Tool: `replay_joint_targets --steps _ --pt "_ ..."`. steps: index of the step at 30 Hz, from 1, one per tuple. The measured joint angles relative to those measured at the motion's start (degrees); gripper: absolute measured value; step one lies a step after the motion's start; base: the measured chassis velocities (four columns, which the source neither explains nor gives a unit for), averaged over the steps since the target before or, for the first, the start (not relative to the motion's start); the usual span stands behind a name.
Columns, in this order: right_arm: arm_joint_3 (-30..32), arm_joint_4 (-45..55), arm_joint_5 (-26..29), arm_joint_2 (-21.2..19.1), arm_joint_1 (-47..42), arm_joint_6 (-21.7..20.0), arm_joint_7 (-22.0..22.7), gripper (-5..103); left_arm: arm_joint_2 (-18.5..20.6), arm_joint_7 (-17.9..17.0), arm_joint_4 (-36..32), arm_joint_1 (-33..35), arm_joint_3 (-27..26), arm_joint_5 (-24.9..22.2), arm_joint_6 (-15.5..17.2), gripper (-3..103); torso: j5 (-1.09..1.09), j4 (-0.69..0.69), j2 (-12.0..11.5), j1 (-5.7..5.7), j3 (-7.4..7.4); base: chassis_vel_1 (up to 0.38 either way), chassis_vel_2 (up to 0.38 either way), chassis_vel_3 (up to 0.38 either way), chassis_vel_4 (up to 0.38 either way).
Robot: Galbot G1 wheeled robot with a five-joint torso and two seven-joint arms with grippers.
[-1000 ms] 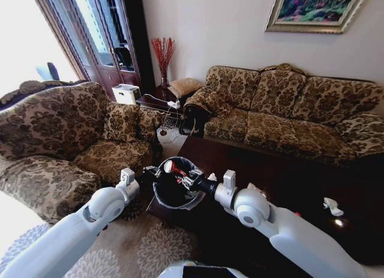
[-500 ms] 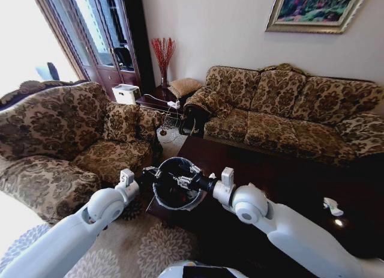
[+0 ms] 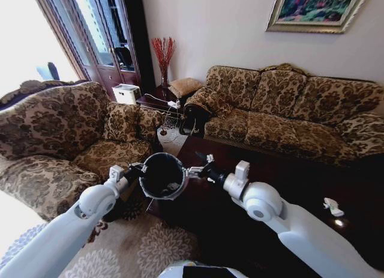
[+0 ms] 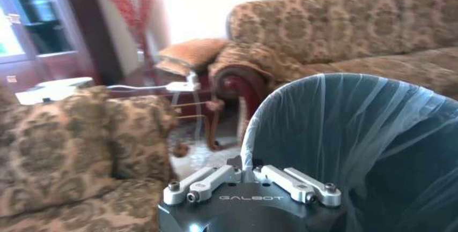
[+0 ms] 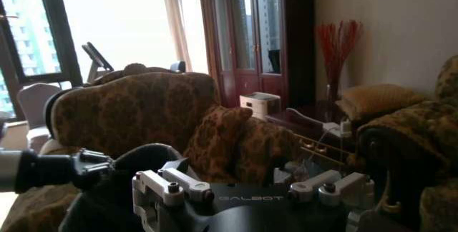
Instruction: Move to the front of the table and place the trash on the table into the trash bin.
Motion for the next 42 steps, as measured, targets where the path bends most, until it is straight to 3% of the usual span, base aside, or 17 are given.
replay_joint_targets --steps 4,7,11,15,18,26,31,36,42 --pt "5.89 -3.58 -5.11 0.86 -4.46 0.61 0.08 100 -1.50 -0.88 -0.16 0.34 -1.04 0.36 0.04 2 -0.01 0.00 0.00 0.00 0.00 0.000 0.000 0.000 0.000" --pt "14.00 -7.78 -12.15 4.67 -12.41 1.14 -0.08 100 -3.99 -2.23 -1.68 1.52 -1.37 1.36 1.04 2 -0.01 0.01 0.00 0.01 0.01 0.000 0.000 0.000 0.000" --pt "18.17 -9.33 -15.67 8.08 -17.51 1.99 -1.56 100 -4.98 -2.50 -2.30 2.30 -1.55 1.83 1.07 2 -0.01 0.01 0.00 0.00 0.00 0.000 0.000 0.000 0.000" --pt "23.04 -13.72 -24.88 15.63 -28.28 7.56 -5.45 100 -6.51 -2.78 -2.87 3.33 -2.11 2.51 0.92 2 -0.02 -0.02 0.00 0.00 0.00 0.000 0.000 0.000 0.000" --pt "23.63 -16.39 -28.44 18.39 -31.06 10.42 -6.99 100 -6.80 -2.79 -3.08 3.62 -2.31 2.63 0.83 2 -0.01 -0.02 0.00 -0.01 0.00 -0.013 -0.010 -0.020 -0.014" --pt "23.74 -21.23 -32.09 23.28 -32.23 13.76 -8.98 100 -7.76 -2.79 -4.28 5.78 -3.18 3.53 -0.43 2 -0.02 0.01 0.00 0.00 0.00 -0.054 -0.059 -0.068 -0.058" --pt "23.52 -22.55 -32.52 24.11 -31.73 13.97 -10.99 100 -8.51 -3.08 -4.67 6.43 -3.39 3.92 -1.23 2 -0.03 -0.05 0.00 0.00 0.00 -0.082 -0.075 -0.078 -0.082" --pt "22.87 -24.45 -33.58 24.74 -30.70 14.43 -13.33 100 -9.69 -3.98 -5.78 7.64 -4.43 5.05 -1.64 2 -0.01 0.05 0.00 0.00 0.00 -0.034 -0.027 -0.033 -0.039" --pt "21.72 -24.85 -34.31 24.81 -30.68 14.46 -13.61 100 -10.11 -4.03 -6.77 8.65 -5.20 5.56 -1.69 2 -0.02 0.01 0.00 -0.01 0.00 0.000 0.000 0.000 0.000"
